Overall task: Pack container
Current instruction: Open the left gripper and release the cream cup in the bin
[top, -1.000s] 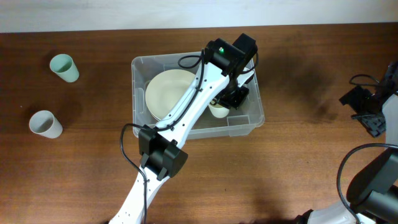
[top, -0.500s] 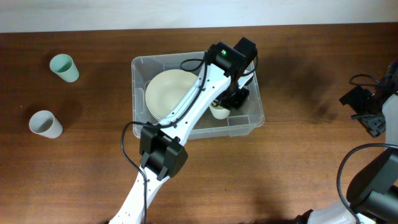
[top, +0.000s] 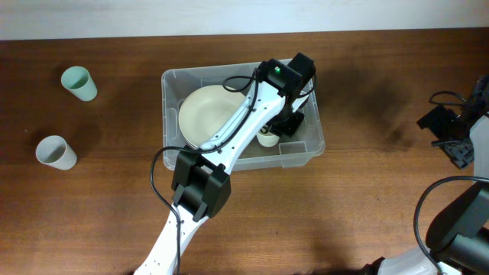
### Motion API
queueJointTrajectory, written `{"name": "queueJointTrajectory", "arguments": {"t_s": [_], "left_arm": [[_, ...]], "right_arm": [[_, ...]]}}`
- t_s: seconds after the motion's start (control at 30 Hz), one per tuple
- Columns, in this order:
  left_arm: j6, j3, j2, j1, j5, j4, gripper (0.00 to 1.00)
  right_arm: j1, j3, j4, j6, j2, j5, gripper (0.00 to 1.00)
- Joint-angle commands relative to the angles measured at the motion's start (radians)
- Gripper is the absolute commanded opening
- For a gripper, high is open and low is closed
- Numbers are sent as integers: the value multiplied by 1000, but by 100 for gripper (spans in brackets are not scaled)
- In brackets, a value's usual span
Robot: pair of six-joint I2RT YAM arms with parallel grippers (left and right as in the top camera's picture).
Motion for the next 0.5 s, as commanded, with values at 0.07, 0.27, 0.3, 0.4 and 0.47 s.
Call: {"name": "queueJointTrajectory", "arguments": {"t_s": [0.07,0.27,0.3,0.4,0.47], "left_arm": [[-4,-4,4,2,-41,34,7],[-4,-4,4,2,-40,37,10],[-4,-4,4,2,-40,37,11],[-3,-4,4,2,-40,37,15],[-3,-4,4,2,-40,37,18]], "right_arm": [[3,-1,0,5,-6,5,99],[3,-1,0,5,-6,5,99],[3,-1,0,5,-6,5,99],[3,-1,0,5,-6,5,99],[3,-1,0,5,-6,5,99]]}}
